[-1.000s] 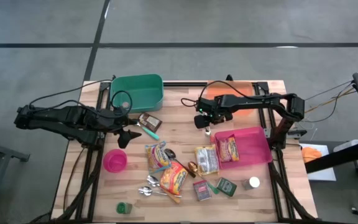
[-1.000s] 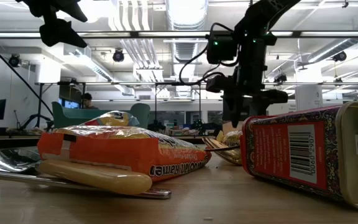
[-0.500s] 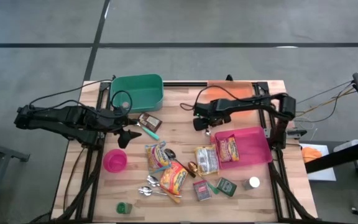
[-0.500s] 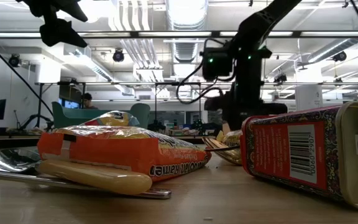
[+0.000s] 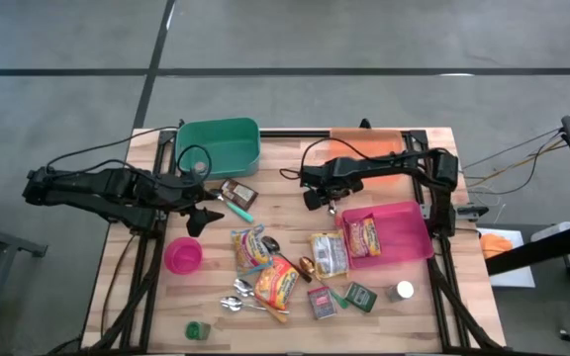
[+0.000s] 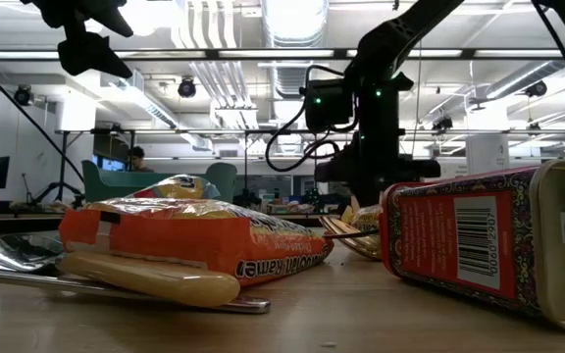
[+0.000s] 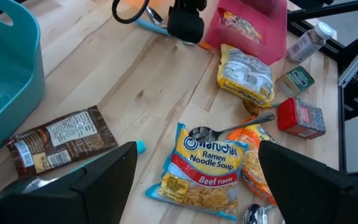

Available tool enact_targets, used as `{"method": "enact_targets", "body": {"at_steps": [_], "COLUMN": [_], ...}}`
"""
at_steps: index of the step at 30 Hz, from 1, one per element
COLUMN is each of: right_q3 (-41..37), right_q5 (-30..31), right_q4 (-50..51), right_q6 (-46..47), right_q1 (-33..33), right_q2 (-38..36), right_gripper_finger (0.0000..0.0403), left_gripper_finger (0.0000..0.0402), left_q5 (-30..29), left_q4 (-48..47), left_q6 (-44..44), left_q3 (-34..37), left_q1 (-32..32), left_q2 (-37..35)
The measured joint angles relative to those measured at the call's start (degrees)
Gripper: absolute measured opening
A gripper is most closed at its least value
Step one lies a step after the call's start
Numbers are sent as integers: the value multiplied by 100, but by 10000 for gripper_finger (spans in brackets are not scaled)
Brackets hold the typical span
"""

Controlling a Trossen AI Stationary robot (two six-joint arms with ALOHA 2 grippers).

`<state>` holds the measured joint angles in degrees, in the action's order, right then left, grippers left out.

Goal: Pick & Place Food Item
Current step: Put the orange spoon into the orange bin

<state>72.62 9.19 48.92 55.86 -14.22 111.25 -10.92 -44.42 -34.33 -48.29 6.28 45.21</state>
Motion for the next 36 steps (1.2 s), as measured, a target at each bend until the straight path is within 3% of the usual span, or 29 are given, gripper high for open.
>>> {"method": "enact_targets", "body": {"at_steps": [7, 18, 21, 30, 36], "right_q3": [24, 44, 44, 42, 29], "right_q5": [-3, -19, -23, -149, 10], "right_q4": [-20, -26, -25, 93, 171], "right_q6": [-230, -282, -357, -340, -313], "right_q1": [-4, -4, -4, -9, -7], "right_q2": [-28, -40, -40, -49, -195], "right_gripper_finger": [63, 58, 76, 181, 186], "left_gripper_finger": [337, 337, 337, 337, 337], "left_q5": [0, 0, 0, 0, 0], "left_q4": [-62, -66, -80, -195, -197], "left_q6": [100, 136, 136, 136, 133], "left_q3": [0, 0, 0, 0, 0], "left_q1": [-1, -2, -2, -2, -2], "left_q2": [0, 2, 2, 4, 4]}}
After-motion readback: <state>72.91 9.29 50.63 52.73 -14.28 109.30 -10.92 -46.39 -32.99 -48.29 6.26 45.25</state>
